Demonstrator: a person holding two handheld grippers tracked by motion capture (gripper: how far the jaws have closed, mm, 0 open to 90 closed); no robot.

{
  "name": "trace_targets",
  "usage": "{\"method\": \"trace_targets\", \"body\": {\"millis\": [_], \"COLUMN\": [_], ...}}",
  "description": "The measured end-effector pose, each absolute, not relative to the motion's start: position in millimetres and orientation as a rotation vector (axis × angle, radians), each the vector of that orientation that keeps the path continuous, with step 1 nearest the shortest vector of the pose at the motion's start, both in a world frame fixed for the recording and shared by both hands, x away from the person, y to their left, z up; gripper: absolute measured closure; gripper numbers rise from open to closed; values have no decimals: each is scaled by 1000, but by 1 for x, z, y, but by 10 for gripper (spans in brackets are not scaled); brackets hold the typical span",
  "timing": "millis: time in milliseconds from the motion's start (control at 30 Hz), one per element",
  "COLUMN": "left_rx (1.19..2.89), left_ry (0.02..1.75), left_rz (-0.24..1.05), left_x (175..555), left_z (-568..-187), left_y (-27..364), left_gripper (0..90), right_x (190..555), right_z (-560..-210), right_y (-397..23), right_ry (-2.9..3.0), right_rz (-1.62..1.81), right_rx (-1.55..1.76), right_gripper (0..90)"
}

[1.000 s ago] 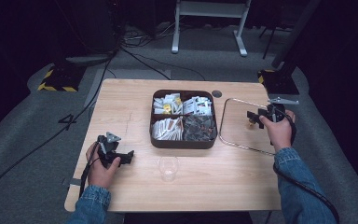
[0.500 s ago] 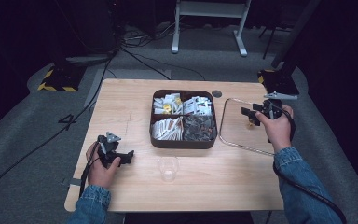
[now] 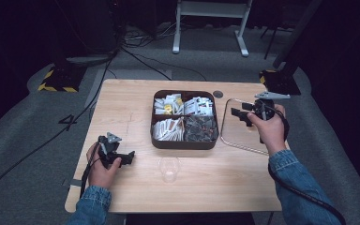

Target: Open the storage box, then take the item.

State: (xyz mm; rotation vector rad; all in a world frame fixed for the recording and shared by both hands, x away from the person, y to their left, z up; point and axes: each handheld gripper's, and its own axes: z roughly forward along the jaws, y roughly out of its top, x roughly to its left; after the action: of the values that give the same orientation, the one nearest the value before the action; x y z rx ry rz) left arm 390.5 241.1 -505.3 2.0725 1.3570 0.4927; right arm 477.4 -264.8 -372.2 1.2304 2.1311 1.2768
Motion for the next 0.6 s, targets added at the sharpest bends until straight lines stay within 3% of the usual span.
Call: {"method": "trace_targets", "body": {"millis": [600], "left_rx": [2071], "left_ry": [1360], "left_rz": [487], "left_x": [390], "left_z": [-505], "left_y": [241], "left_gripper": [2], "right_x": [470], "right_z": [-389], "right_y": [-207], "right_ry": [2263], "right_rz": [1268], "right_rx": [1149], "right_gripper": [405]}}
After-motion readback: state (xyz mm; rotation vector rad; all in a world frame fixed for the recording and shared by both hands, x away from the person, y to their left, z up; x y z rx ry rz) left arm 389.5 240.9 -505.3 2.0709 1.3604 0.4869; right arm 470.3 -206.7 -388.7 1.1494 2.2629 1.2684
